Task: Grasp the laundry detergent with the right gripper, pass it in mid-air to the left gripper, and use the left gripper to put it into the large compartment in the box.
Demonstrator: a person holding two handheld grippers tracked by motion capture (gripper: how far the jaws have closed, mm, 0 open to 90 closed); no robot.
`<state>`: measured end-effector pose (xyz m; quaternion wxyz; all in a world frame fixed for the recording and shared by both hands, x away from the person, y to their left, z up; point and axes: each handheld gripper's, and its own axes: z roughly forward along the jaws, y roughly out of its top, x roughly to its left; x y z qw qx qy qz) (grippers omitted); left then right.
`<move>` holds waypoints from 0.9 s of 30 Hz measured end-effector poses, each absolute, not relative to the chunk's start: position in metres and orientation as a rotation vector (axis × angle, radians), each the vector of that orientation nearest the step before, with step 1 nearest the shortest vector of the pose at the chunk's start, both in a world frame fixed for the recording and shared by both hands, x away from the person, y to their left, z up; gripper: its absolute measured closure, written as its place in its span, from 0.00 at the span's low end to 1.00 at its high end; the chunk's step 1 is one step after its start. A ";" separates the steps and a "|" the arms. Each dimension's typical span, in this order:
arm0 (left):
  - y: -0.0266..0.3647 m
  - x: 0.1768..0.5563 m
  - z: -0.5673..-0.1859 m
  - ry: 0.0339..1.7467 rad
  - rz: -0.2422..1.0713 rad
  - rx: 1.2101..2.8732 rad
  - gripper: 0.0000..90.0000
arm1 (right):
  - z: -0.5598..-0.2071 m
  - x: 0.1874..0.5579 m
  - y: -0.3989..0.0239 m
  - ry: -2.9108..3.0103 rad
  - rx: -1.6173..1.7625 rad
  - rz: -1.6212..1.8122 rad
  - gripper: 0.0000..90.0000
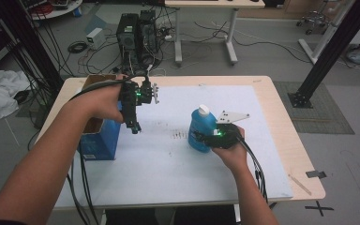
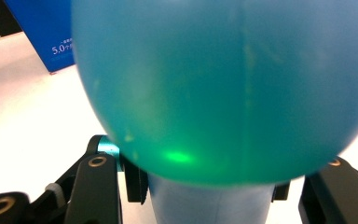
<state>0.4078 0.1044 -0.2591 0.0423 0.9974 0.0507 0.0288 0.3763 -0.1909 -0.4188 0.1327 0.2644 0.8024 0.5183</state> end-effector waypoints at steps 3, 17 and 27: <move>0.105 0.408 -0.260 0.155 0.085 3.056 0.06 | -0.419 0.375 -0.191 2.323 0.762 1.515 0.50; 0.100 0.408 -0.259 0.136 0.081 3.050 0.06 | -0.407 0.366 -0.194 2.319 0.699 1.538 0.51; 0.087 0.400 -0.250 0.062 0.066 3.031 0.06 | -0.386 0.354 -0.181 2.350 0.560 1.595 0.51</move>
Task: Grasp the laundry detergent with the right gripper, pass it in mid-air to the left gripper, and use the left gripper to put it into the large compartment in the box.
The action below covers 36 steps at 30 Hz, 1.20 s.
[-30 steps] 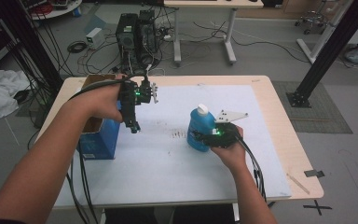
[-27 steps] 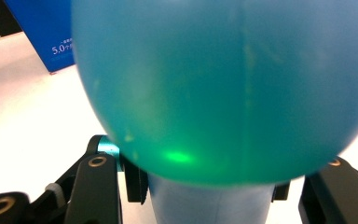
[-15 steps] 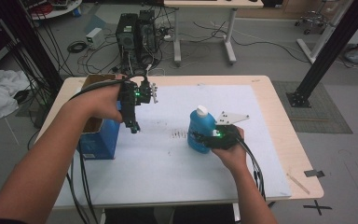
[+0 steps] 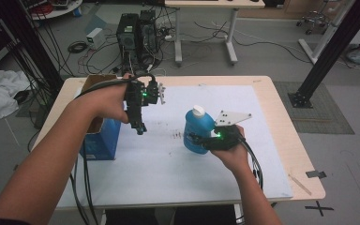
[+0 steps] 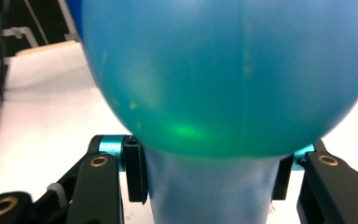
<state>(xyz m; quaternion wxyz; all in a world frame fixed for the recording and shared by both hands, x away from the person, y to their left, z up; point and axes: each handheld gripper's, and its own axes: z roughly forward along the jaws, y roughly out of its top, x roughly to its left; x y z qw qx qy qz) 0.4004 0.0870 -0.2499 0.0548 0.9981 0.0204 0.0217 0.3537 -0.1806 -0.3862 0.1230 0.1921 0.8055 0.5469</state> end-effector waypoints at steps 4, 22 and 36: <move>0.084 0.396 -0.248 0.041 0.069 3.028 0.06 | -0.382 0.351 -0.176 2.362 0.526 1.623 0.51; 0.074 0.384 -0.246 -0.032 0.073 3.029 0.06 | -0.386 0.342 -0.146 2.459 0.403 1.609 0.51; 0.058 0.379 -0.249 -0.096 0.069 3.021 0.06 | -0.387 0.341 -0.140 2.490 0.376 1.623 0.51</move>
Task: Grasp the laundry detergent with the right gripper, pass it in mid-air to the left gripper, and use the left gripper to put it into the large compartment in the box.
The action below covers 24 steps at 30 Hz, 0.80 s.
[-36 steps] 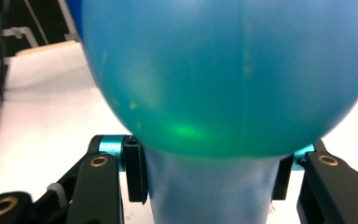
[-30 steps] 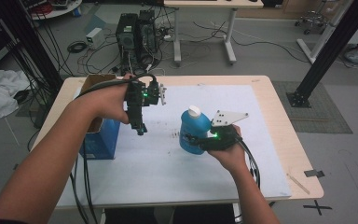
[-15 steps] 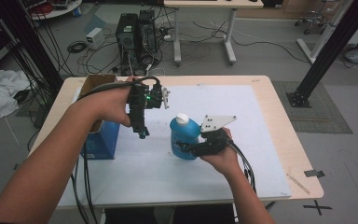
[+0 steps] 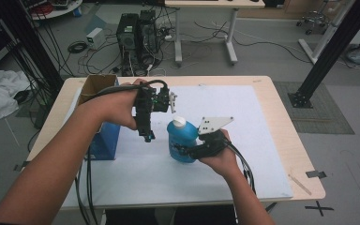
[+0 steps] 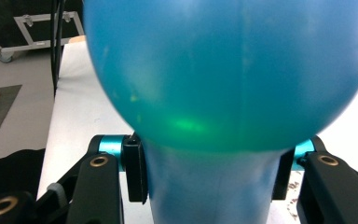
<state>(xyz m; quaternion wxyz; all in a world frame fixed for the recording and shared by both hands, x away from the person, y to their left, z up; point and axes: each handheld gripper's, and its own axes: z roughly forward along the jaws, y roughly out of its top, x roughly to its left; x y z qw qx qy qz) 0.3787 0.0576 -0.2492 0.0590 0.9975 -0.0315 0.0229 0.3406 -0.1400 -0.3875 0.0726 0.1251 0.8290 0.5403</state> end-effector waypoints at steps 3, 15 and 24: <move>0.053 0.376 -0.248 -0.128 0.070 3.009 0.06 | -0.388 0.341 -0.139 2.496 0.368 1.627 0.51; 0.034 0.367 -0.245 -0.201 0.077 3.007 0.06 | -0.387 0.339 -0.135 2.512 0.341 1.655 0.51; 0.018 0.362 -0.251 -0.242 0.074 3.022 0.06 | -0.386 0.339 -0.131 2.517 0.314 1.668 0.51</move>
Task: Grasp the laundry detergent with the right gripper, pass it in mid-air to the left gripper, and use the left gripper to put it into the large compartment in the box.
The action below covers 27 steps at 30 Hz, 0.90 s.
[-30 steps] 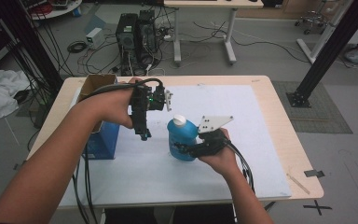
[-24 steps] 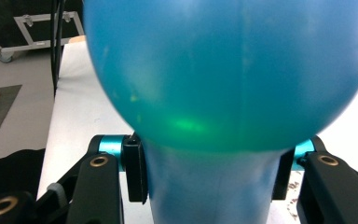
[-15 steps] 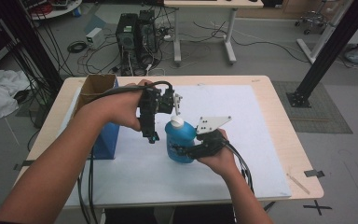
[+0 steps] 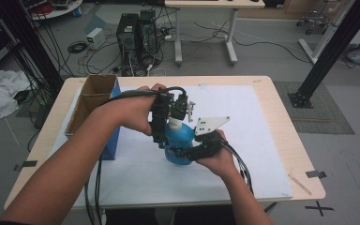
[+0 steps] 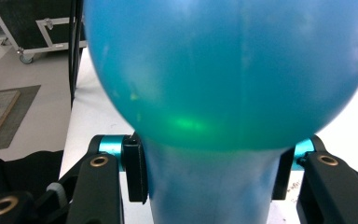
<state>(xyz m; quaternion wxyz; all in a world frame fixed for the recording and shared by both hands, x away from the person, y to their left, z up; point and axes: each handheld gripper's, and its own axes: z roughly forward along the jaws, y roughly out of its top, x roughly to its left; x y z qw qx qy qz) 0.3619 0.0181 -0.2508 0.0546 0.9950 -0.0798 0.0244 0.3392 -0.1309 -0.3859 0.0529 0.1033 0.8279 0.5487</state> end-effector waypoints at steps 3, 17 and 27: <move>0.015 0.362 -0.253 -0.248 0.075 3.026 0.06 | -0.386 0.339 -0.130 2.523 0.312 1.672 0.51; 0.001 0.358 -0.264 -0.303 0.104 3.055 0.06 | -0.386 0.339 -0.126 2.532 0.298 1.682 0.51; -0.003 0.356 -0.264 -0.326 0.123 3.060 0.12 | -0.385 0.339 -0.126 2.529 0.303 1.688 0.51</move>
